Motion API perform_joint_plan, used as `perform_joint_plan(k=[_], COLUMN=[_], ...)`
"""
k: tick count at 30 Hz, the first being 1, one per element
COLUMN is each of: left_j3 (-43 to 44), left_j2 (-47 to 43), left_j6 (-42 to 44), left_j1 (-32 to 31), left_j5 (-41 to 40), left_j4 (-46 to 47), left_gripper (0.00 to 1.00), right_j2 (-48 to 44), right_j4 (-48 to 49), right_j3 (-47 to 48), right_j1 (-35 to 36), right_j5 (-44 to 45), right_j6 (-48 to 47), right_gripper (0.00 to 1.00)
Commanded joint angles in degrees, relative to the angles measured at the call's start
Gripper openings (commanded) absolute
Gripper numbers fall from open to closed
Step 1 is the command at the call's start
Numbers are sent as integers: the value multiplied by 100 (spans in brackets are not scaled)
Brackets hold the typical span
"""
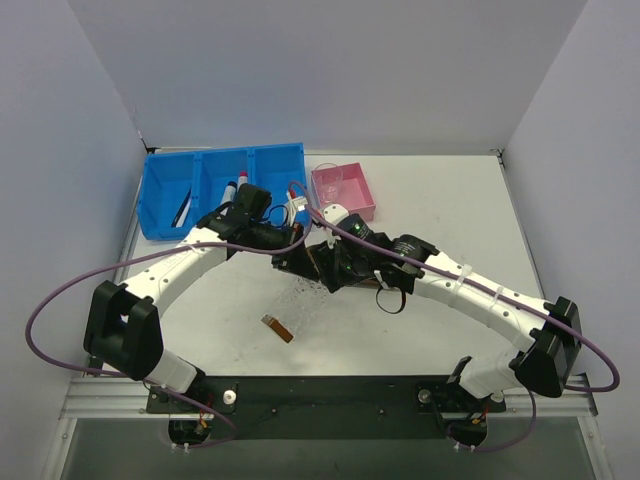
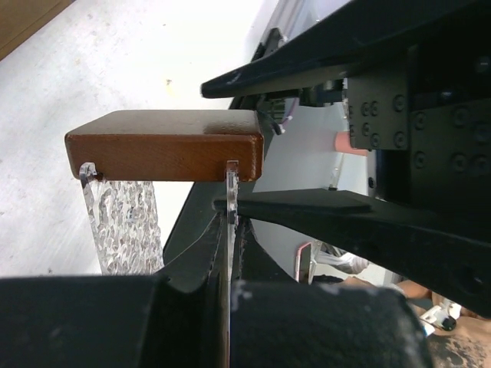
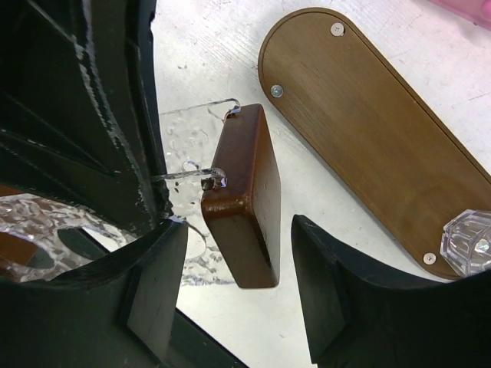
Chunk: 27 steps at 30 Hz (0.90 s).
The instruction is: Prepare toiletry sets of a toothbrush and toothpaste on the tray
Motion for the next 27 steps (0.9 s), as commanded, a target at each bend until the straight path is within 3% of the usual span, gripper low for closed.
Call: perform_joint_plan(k=[1,9,17,20,22,23,27], left_j3=[131,69,192,297,341,350,631], left_j2=[-290,-290,-202,-167,-132,-123,0], left_j6=[-436,-445,-252,-42,38,82,424], left_j1=[-5,56,74,83,100,126,162], left_j5=[1154,1540,1392,1138,918,726,250], left_j4=[722,784,626,433,380,362,-6], left_gripper=[0,0,0,1,6,14,32], right_j2=[43,131,210,210,228,245,202], right_j4=[422,439,352,334,325,290,167], right_j3=[-66,-83,5,5,40,66,93], right_j1=[97,80,27,18,1,-8,-17], right_j5=[-280,-228,44,219,351,457,993], right_j6=[-89,-106,78,183,298,324,605], right_gripper=[51,47,4,0,0,0,0])
